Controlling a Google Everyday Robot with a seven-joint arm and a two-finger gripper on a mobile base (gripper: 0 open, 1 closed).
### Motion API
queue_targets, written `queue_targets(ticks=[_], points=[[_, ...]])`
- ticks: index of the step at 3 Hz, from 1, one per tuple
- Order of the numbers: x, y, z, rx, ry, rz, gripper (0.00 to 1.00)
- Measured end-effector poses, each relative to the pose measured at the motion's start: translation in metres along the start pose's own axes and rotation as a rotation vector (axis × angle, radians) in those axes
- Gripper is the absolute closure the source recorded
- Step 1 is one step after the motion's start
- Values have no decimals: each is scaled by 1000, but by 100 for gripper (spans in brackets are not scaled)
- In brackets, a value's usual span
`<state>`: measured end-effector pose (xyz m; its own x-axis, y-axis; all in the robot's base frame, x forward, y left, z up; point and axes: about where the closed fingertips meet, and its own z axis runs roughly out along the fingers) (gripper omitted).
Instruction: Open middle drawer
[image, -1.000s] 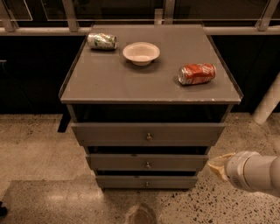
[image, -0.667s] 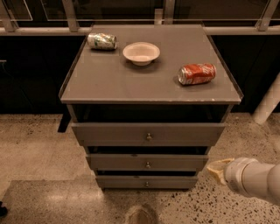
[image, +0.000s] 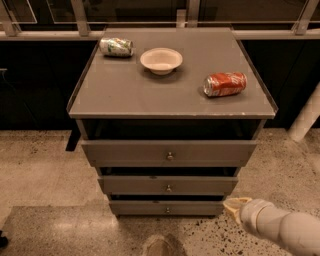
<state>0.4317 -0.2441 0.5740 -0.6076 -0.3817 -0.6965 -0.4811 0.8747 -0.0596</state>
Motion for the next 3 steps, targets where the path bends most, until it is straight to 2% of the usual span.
queue_targets(ticks=[1,2,3], points=[[20,6,37,-7,-32,25,100],[31,9,66,29,-43,55,100],[20,-2,66,75,-75,49,100]])
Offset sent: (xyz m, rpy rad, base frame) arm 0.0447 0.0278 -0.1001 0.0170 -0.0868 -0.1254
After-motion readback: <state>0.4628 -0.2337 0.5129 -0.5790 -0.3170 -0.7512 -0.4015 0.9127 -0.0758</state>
